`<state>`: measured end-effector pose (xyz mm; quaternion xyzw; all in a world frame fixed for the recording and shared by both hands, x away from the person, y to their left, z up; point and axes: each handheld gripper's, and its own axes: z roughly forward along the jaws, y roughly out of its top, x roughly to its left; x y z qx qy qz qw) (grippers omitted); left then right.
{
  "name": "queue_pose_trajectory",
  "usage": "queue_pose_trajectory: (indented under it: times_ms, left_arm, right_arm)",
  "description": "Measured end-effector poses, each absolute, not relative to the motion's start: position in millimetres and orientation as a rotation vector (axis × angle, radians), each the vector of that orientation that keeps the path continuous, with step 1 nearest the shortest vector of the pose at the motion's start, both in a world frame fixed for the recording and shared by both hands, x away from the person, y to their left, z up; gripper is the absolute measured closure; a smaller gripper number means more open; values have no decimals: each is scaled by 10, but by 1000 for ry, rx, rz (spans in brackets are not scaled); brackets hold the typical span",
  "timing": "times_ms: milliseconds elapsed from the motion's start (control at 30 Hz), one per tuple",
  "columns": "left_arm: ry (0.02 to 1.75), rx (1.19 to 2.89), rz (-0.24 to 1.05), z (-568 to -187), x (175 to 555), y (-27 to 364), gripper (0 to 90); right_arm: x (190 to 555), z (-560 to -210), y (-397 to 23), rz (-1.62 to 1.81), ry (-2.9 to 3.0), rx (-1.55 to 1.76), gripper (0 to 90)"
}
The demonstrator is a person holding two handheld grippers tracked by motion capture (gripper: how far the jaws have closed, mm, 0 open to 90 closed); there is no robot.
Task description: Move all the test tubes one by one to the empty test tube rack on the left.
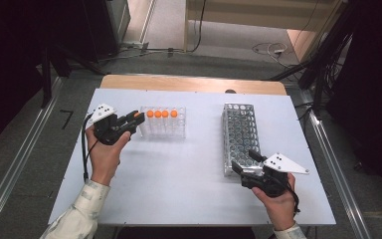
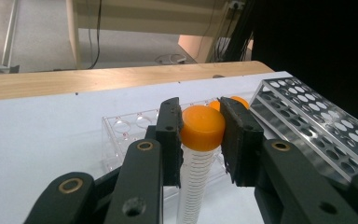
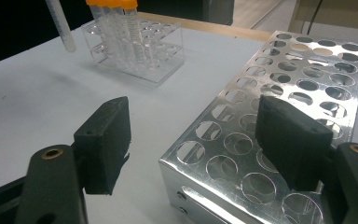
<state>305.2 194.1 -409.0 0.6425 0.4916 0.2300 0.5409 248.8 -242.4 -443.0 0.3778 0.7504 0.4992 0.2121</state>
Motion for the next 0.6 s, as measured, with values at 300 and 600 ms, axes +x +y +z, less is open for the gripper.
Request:
queue_pose_trajectory:
  times_ms: [300, 600]
  left_arm:
    - [1174, 1528, 553, -4048, 3090, 1950, 704]
    - [1179, 1526, 548, -4037, 3120, 1963, 704]
  right_arm:
    - [2494, -4429, -2436, 1387, 2080, 1050, 255]
    - [2490, -4425, -2439, 1387, 2077, 1057, 255]
